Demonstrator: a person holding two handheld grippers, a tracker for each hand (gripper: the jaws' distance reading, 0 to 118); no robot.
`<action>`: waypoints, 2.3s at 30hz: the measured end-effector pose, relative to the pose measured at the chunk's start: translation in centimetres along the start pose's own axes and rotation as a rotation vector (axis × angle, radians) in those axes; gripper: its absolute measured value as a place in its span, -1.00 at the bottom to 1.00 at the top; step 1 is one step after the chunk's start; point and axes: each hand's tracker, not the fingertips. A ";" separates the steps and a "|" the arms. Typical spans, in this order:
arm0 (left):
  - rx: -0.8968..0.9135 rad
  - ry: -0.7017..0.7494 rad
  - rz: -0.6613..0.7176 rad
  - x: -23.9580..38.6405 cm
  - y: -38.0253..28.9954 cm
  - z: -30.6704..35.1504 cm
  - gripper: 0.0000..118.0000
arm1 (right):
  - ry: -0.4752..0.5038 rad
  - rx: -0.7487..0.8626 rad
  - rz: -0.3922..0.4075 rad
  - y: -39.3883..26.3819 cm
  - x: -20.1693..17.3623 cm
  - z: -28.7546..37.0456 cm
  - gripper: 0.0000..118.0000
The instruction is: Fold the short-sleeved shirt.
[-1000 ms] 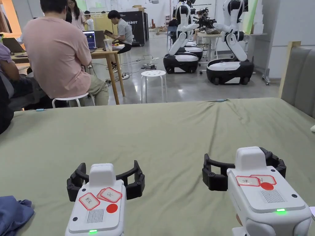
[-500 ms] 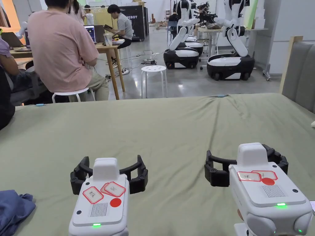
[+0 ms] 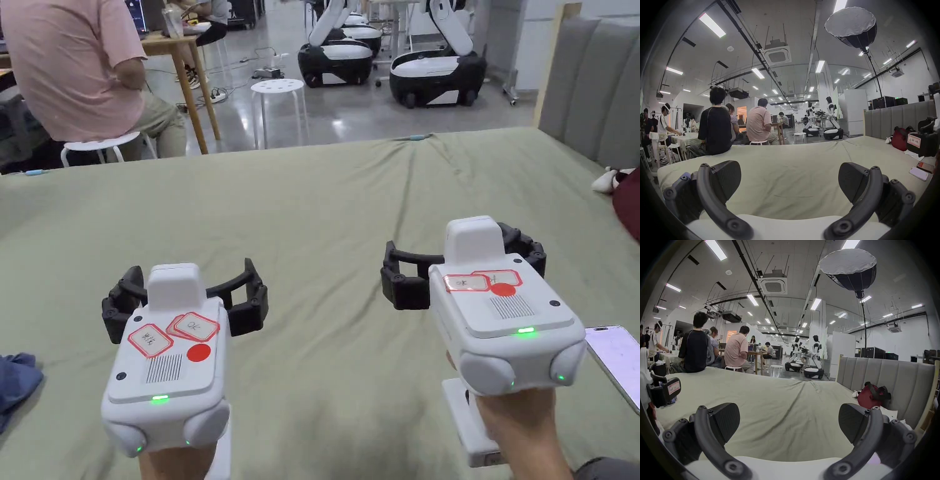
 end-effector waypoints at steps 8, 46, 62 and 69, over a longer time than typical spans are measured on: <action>0.002 0.006 0.000 -0.1 0.1 0.1 1.00 | 0.002 0.001 0.003 0.0 0.0 0.2 1.00; -0.001 0.000 -0.025 0.5 0.4 0.1 1.00 | 0.005 0.013 -0.012 0.2 0.3 0.3 1.00; 0.003 0.007 -0.025 0.4 0.2 0.4 1.00 | 0.006 -0.041 -0.047 0.6 0.1 0.2 1.00; 0.004 0.023 -0.013 0.2 0.4 0.2 1.00 | 0.013 -0.057 -0.263 2.1 0.0 1.1 1.00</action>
